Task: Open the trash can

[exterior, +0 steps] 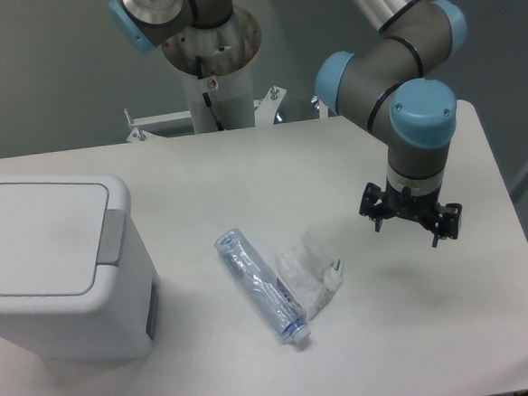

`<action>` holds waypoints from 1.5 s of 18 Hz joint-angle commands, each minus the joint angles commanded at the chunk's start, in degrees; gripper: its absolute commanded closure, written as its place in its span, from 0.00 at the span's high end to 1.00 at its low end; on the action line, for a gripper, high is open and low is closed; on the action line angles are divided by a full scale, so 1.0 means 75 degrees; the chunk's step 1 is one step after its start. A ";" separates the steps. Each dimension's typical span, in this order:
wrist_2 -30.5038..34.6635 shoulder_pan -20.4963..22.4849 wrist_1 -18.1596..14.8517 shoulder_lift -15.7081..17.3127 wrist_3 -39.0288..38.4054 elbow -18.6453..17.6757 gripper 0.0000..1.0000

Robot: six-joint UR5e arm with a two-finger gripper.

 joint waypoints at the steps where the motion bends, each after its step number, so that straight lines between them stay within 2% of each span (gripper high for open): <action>1: 0.0000 0.0000 0.0000 0.0000 0.0000 0.0000 1.00; 7: 0.0000 -0.0058 0.0047 0.0000 0.0024 0.0024 1.00; 9: 0.0000 -0.0047 0.0292 0.0023 -0.0023 -0.0139 1.00; 11: -0.0094 -0.0024 0.0596 0.0105 -0.0431 -0.0316 1.00; 14: -0.0105 -0.0070 0.0749 0.0152 -0.0983 -0.0317 1.00; 19: -0.0819 -0.0141 0.0773 0.0316 -0.2282 -0.0164 1.00; 24: -0.0926 -0.0316 0.0773 0.0456 -0.2461 -0.0035 1.00; 27: -0.1416 -0.0375 0.0762 0.0690 -0.2974 -0.0012 1.00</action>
